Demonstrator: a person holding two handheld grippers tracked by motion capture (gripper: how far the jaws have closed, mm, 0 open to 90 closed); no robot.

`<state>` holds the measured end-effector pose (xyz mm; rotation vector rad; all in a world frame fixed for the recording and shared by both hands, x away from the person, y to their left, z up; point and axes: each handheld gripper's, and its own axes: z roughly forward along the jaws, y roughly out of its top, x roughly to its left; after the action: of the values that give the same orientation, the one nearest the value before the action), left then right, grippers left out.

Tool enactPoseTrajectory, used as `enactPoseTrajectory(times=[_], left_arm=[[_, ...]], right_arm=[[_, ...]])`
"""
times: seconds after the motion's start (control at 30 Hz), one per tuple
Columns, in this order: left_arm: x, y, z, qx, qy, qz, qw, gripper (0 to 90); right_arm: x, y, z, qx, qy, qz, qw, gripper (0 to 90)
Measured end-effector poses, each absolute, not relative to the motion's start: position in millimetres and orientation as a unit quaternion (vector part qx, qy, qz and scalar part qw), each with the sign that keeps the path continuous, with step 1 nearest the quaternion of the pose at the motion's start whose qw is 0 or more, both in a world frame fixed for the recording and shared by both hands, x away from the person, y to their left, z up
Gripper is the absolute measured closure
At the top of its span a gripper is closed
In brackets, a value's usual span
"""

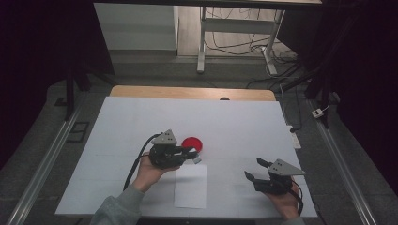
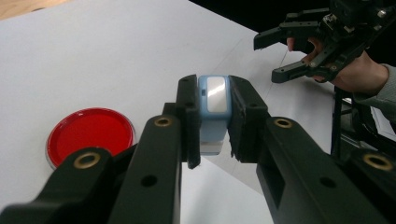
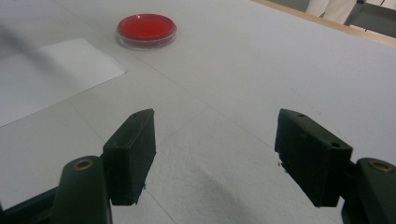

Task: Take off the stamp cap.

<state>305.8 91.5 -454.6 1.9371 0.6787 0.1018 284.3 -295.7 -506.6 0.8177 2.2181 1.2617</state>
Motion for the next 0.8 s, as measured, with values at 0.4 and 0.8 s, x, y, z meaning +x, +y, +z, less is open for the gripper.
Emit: enactPoseTrajectory(times=[0.4,0.8], left_arm=[[303.9,92.3,-451.6,0.802,0.281,0.040,0.525,75.0],[305.6,92.8,-453.3,0.801,0.284,0.039,0.525,75.1]], right_arm=[[283.9,-285.0,-502.9,0.290,0.803,0.467,0.228,28.7],[286.8,-267.9,-503.3,0.286,0.805,0.470,0.223,28.7]])
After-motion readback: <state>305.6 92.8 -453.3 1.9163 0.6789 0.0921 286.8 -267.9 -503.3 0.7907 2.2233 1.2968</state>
